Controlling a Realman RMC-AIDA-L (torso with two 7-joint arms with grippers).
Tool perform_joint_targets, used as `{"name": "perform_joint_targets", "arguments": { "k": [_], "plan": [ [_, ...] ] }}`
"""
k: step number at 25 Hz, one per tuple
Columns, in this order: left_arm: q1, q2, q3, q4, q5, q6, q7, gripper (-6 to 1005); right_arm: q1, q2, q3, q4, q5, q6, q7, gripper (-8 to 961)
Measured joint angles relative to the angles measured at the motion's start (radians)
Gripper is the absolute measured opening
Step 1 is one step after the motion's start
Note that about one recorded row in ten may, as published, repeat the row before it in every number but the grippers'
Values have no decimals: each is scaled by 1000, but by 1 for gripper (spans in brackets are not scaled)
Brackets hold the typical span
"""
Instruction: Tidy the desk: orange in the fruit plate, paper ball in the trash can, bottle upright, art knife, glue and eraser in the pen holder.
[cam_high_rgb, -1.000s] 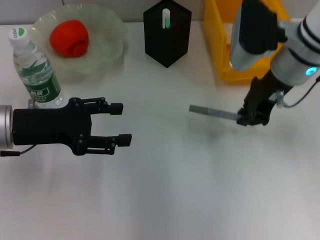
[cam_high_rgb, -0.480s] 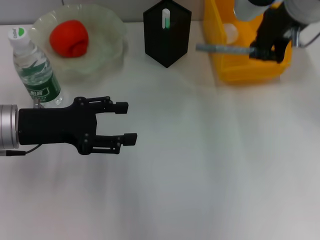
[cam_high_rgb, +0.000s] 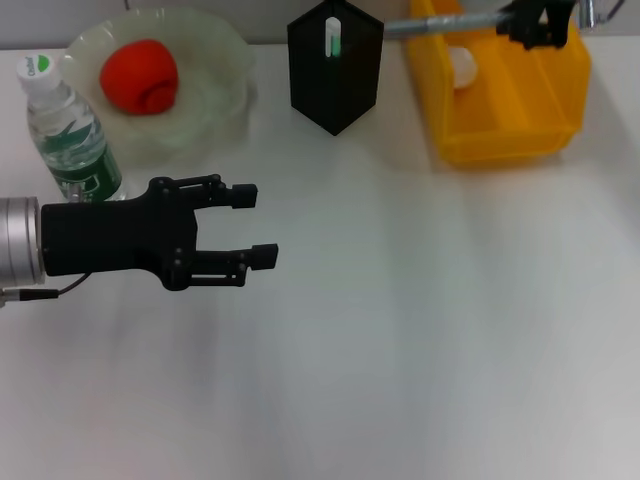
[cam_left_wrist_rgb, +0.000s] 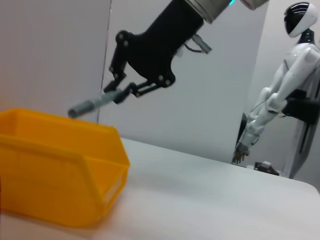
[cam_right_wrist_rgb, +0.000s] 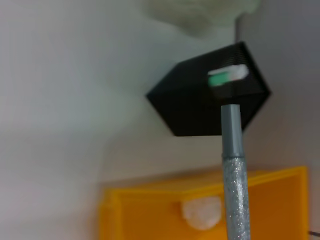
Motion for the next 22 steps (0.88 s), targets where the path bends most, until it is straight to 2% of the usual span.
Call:
{"name": "perform_joint_targets", "arguments": {
  "k": [2, 8, 12, 16, 17, 22],
  "plan": [
    [0, -3, -1, 0, -1, -7, 2, 804, -3, -10, 5, 29, 0, 78, -24, 140],
    [1, -9, -12, 0, 0, -22, 3, 804, -13, -12, 2, 55, -1, 202, -92, 140],
    [6, -9, -11, 0, -1, -41, 3, 804, -14, 1, -7, 98, -2, 296, -188, 140],
    [9, -9, -11, 0, -1, -54, 11, 804, -15, 6, -28, 128, -3, 340, -229, 141],
    [11, -9, -11, 0, 0, -64, 15, 804, -20, 1, -57, 144, -4, 382, -248, 141],
    [15, -10, -11, -3, -3, -76, 28, 804, -32, -10, -75, 170, -5, 495, -289, 141]
  ]
}}
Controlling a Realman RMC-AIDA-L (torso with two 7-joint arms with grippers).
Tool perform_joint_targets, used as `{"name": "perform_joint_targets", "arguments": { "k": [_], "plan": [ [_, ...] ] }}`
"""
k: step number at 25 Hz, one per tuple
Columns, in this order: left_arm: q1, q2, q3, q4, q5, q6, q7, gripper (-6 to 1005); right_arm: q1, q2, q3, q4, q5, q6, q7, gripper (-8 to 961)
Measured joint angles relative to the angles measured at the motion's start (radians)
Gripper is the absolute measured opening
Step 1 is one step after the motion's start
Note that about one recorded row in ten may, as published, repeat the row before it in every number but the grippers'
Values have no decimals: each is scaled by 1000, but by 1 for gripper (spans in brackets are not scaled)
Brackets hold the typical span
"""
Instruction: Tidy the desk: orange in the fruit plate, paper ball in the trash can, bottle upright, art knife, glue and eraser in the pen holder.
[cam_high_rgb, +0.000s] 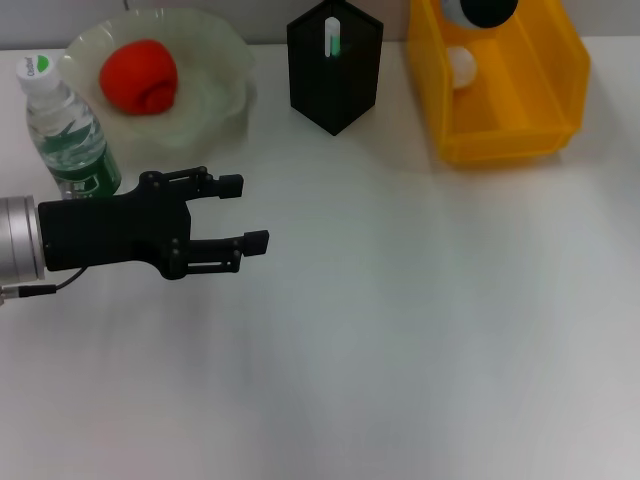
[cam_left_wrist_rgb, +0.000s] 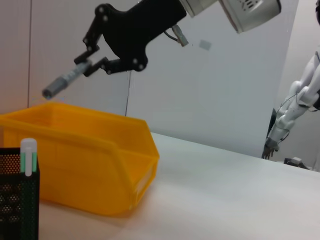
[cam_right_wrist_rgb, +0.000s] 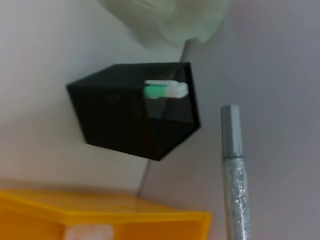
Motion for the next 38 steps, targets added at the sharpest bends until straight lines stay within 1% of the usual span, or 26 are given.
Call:
{"name": "perform_joint_targets", "arguments": {
  "k": [1, 4, 5, 6, 7, 9, 10, 12, 14, 15, 16, 20, 21, 22, 23, 25, 30, 32, 38],
  "plan": [
    [0, 0, 0, 0, 0, 0, 0, 804, 0, 0, 0, 0, 0, 0, 0, 141],
    [2, -3, -1, 2, 0, -2, 5, 804, -22, 1, 6, 22, 0, 106, -65, 141],
    [2, -3, -1, 3, 0, -2, 10, 804, -31, 6, 10, 29, 0, 148, -91, 141],
    [2, -3, -2, 3, 0, -2, 17, 804, -45, 15, 15, 35, 0, 189, -121, 141],
    [2, -3, -2, 4, 0, -1, 24, 804, -59, 29, 27, 37, 1, 231, -163, 141],
    [1, 0, -3, 5, 0, -5, 42, 804, -81, 59, 55, 48, 2, 299, -263, 141],
    [1, 1, -5, 5, 0, -11, 53, 804, -97, 77, 74, 68, 3, 350, -349, 141],
    [3, 0, -16, 0, 0, -26, 82, 804, -104, 78, 74, 79, 3, 374, -377, 140],
    [7, -13, -43, -6, 0, -43, 125, 804, -115, 77, 67, 102, 3, 421, -432, 139],
    [10, -19, -53, -7, 1, -48, 139, 804, -126, 76, 64, 124, 4, 477, -508, 139],
    [14, -25, -58, -7, 1, -56, 151, 804, -126, 76, 64, 124, 4, 477, -508, 139],
    [34, -50, -79, -3, -1, -88, 204, 804, -136, 76, 60, 175, 5, 575, -664, 137],
    [38, -56, -89, -4, -1, -94, 219, 804, -136, 76, 60, 175, 5, 575, -664, 137],
    [38, -56, -89, -4, -1, -94, 219, 804, -134, 76, 56, 191, 5, 594, -686, 137],
    [48, -70, -118, -7, -1, -106, 260, 804, -132, 76, 49, 207, 5, 617, -705, 137],
    [65, -84, -151, -12, -3, -117, 324, 804, -127, 75, 30, 249, 6, 673, -744, 137],
    [66, -87, -174, -51, -6, -132, 367, 805, -96, 73, -39, 353, 8, 788, -790, 138],
    [60, -86, -178, -62, -7, -141, 375, 805, -92, 73, -45, 365, 8, 803, -802, 138],
    [49, -87, -177, -73, -8, -154, 377, 805, -43, 74, -92, 477, 8, 909, -847, 137]
  ]
}}
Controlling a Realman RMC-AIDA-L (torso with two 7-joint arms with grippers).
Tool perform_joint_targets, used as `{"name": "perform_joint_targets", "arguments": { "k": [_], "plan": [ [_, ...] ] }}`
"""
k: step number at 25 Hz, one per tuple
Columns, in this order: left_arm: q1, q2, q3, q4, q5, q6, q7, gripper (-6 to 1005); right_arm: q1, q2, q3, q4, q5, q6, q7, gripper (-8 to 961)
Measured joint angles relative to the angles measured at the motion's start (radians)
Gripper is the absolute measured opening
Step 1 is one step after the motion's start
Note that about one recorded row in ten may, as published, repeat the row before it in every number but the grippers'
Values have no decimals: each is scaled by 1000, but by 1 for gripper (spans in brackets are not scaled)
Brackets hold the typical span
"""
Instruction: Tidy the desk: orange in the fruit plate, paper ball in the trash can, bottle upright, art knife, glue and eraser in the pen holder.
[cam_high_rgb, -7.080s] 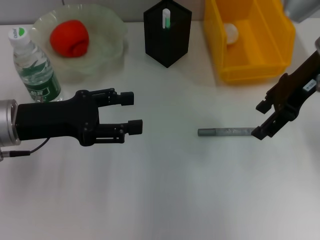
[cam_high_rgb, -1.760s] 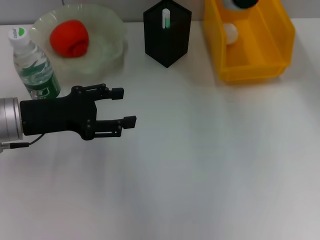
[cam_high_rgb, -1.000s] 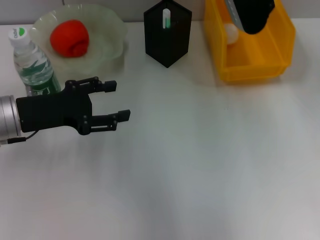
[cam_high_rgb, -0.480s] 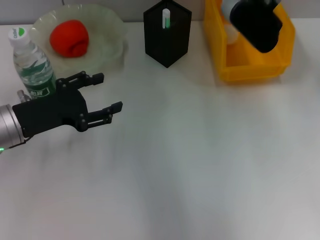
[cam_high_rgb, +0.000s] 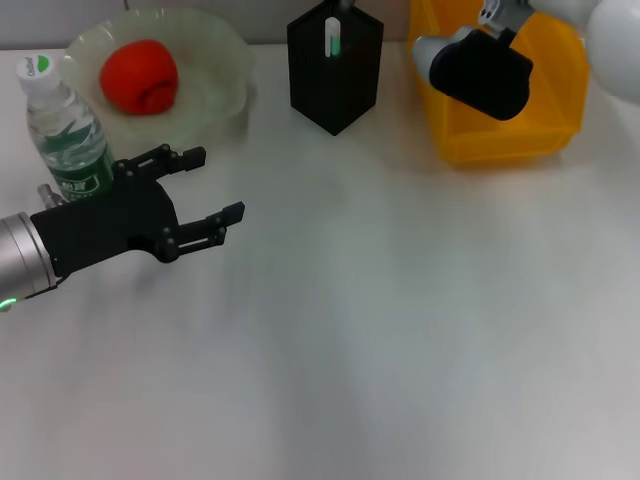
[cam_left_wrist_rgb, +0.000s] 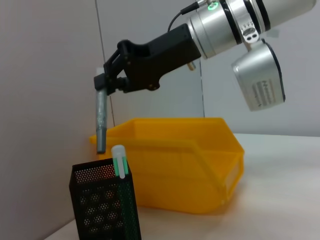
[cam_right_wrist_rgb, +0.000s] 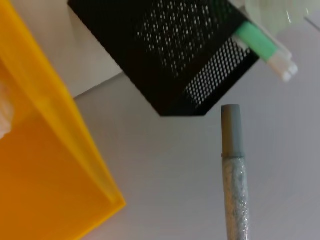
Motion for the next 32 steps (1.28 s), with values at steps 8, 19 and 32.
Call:
{"name": "perform_joint_targets", "arguments": {
  "k": [8, 19, 32],
  "plan": [
    [-2, -3, -2, -1, -14, -4, 16, 805, 16, 3, -68, 100, 0, 131, -99, 140],
    [-3, -4, -2, -6, -26, -4, 38, 805, 14, 8, -127, 155, 0, 224, -163, 145],
    [3, -3, -2, -31, -63, -4, 92, 805, 4, 12, -127, 159, 1, 259, -156, 346]
  ]
}}
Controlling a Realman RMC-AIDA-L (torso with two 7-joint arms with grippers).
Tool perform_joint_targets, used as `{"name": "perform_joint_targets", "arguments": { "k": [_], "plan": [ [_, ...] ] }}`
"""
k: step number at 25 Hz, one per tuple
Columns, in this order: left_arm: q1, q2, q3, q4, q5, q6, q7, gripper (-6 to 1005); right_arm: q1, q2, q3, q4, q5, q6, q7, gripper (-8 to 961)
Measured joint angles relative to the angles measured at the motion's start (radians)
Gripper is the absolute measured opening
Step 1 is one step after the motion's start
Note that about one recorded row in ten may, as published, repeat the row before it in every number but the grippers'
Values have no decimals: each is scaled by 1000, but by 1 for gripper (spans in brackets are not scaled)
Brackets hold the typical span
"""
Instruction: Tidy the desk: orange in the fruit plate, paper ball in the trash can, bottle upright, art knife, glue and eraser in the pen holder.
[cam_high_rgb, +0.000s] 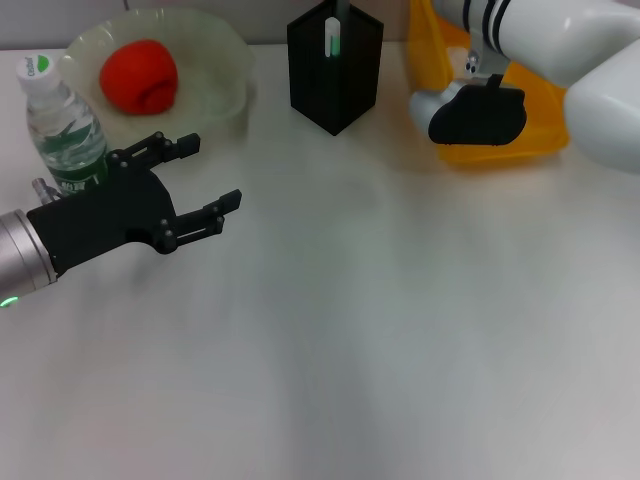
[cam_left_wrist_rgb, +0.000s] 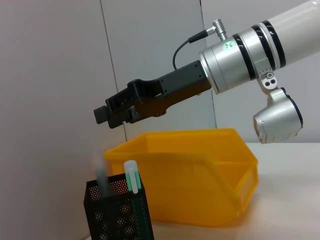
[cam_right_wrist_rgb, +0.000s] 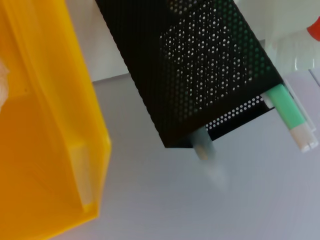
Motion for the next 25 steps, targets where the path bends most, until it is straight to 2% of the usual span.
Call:
{"name": "perform_joint_targets", "arguments": {
  "k": [5, 11, 17, 20, 25],
  "plan": [
    [-6, 0, 1, -10, 0, 1, 0, 805, -12, 1, 3, -3, 8, 14, 39, 448],
    [-16, 0, 0, -55, -1, 5, -4, 805, -69, 1, 17, -112, 9, 21, 237, 571],
    [-21, 0, 0, -65, -2, 17, -18, 806, -118, -1, 63, -229, 26, 12, 478, 575],
    [-21, 2, 1, -68, -3, 45, -35, 806, -147, -4, 75, -318, 122, -33, 571, 577],
    [-19, 4, 7, -70, -3, 76, -51, 806, -215, -12, 119, -546, 445, -192, 713, 581]
  ]
}}
